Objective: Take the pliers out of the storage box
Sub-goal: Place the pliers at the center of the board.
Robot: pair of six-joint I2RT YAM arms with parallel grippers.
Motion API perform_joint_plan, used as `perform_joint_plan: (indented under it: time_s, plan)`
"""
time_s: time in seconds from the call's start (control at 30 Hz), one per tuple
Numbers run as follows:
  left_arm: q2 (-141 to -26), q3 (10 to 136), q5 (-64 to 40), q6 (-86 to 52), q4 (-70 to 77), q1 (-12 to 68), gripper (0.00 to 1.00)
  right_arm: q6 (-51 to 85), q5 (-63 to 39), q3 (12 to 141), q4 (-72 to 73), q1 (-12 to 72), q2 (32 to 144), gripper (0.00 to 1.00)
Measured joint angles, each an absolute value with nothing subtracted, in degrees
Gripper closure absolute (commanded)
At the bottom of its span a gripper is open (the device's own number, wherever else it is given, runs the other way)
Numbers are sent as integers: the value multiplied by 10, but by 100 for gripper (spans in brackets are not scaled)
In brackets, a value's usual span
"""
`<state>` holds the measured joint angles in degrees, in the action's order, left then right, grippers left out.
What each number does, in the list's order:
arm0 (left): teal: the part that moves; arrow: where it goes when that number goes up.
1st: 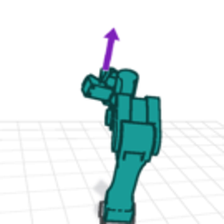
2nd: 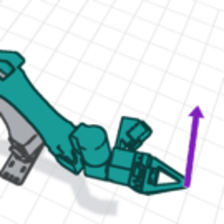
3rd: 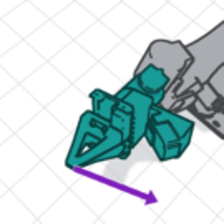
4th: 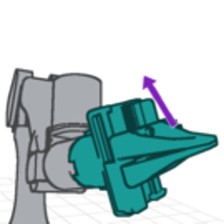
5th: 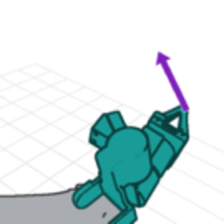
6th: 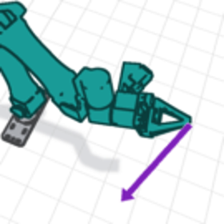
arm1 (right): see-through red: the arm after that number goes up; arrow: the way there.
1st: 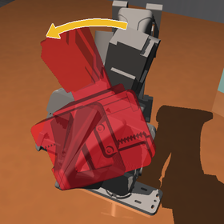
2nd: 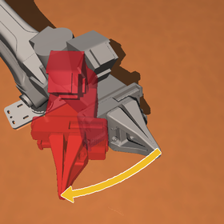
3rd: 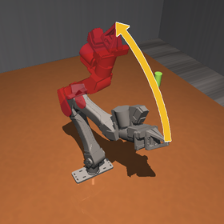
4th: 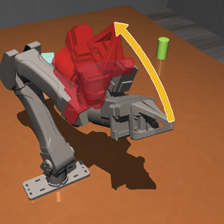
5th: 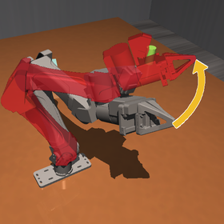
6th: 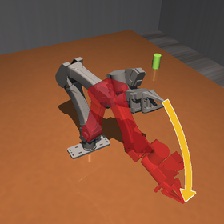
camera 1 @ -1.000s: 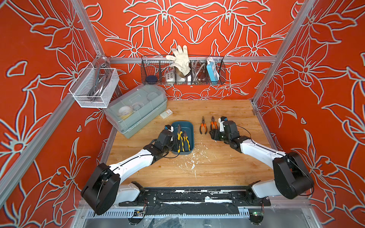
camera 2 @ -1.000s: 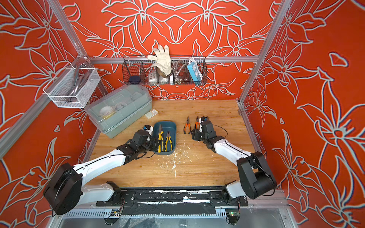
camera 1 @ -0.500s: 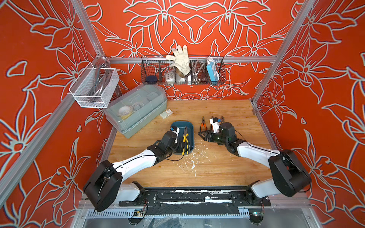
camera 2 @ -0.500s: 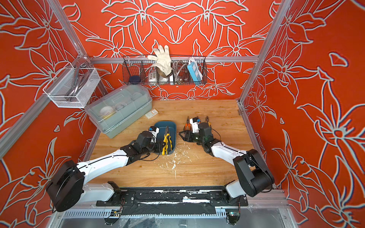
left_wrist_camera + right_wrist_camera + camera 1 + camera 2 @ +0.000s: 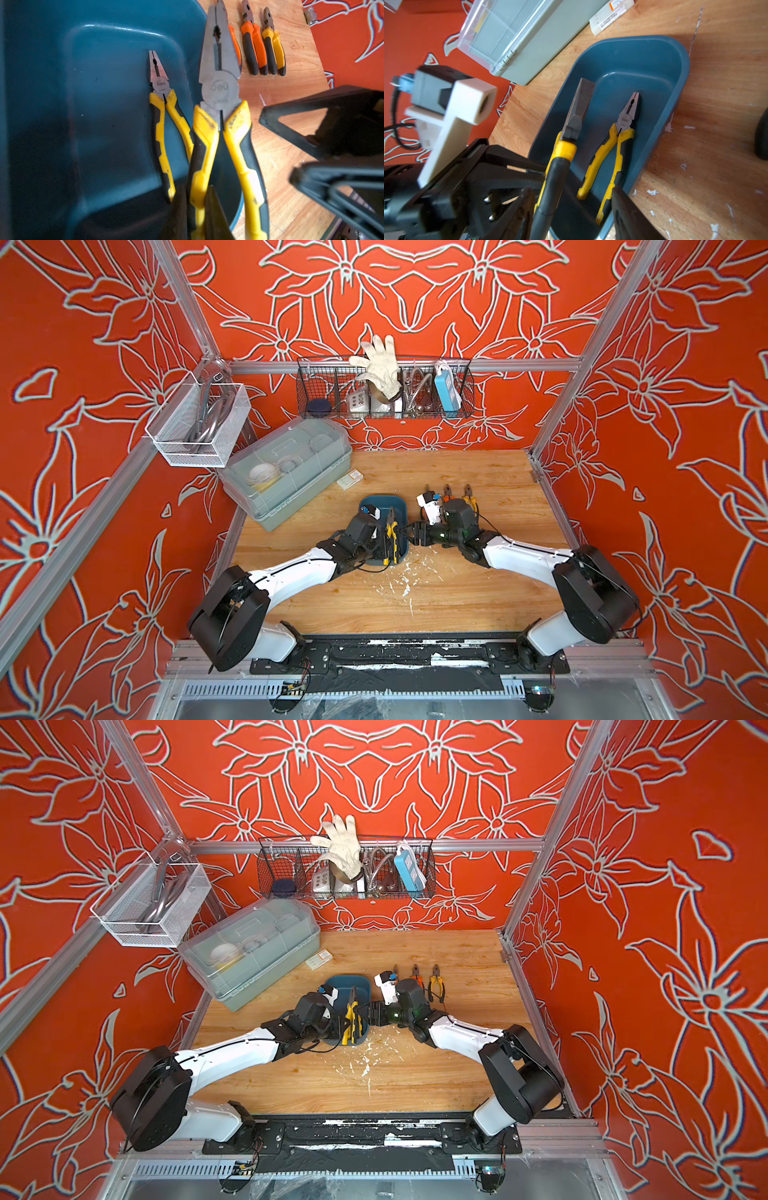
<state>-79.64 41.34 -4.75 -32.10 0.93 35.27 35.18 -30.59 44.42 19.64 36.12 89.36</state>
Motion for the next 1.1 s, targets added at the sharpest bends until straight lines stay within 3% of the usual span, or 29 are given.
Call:
perform_joint_plan:
  time_s: [0.33,0.6,0.93,1.0,1.1]
  plan:
    - [-800,412,-52,-338,14,376,100,357,-327,478,192,382,958,43]
    - [-791,396,-47,-340,25,383,100,370,-339,481,197,384,960,66]
    - [-781,393,-36,-341,26,384,100,385,-353,488,204,386,963,71]
    - [-779,392,-35,-341,27,384,100,388,-355,488,206,386,964,74]
    - [-771,389,-32,-341,27,384,100,395,-359,491,212,387,964,88]
